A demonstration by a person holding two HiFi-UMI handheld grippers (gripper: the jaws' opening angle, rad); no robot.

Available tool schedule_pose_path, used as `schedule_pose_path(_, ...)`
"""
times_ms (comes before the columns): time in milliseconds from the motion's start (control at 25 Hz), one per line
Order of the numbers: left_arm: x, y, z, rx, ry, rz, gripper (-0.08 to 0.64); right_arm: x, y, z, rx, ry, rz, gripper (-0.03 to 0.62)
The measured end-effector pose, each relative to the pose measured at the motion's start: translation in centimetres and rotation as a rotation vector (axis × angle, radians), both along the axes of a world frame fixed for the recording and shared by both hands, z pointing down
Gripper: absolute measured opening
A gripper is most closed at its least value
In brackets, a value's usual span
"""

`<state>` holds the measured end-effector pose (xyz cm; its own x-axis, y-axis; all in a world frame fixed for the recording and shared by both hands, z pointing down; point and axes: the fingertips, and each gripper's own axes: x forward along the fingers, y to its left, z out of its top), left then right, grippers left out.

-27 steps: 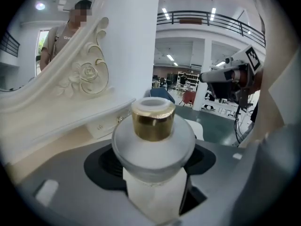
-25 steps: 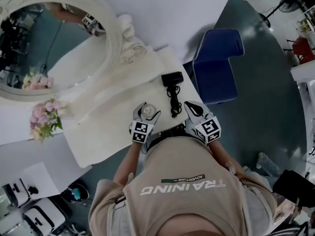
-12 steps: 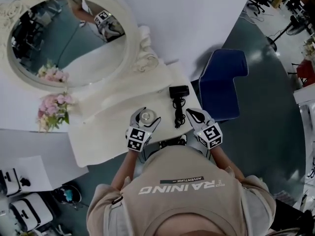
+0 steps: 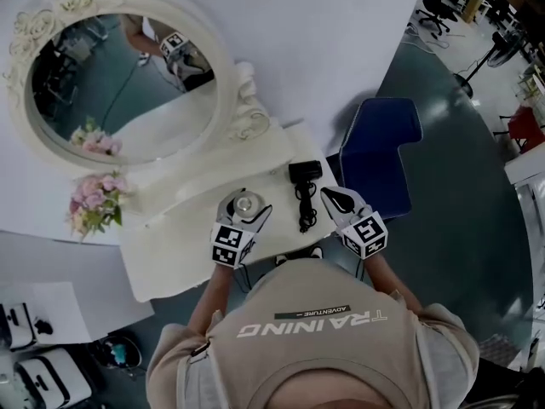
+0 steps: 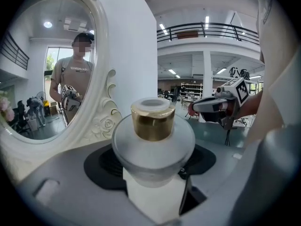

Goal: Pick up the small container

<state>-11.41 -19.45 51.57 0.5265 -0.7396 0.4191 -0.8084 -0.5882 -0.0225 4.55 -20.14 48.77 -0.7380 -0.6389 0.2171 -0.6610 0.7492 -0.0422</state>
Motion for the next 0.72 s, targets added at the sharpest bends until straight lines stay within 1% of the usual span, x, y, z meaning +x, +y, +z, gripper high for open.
schedule_pose_path(120, 0.2, -0.3, -1.0, 0.011, 0.021, -0.004, 0.351, 0.1, -0.1, -1.3, 0.024, -0.020, 0.014, 0.003)
schedule_pose_path(440, 0.7, -0.2, -1.6, 0.011, 0.015, 0.014, 0.351, -0.5, 0.1, -3.5, 0.079, 0.013, -0.026, 0.003)
schedule_pose_path(720, 0.4, -0.3, -2.1, 0.019, 0.033, 0.004, 0.351, -1.0, 0.4, -4.3, 0.115, 0.012, -0.027, 0.003)
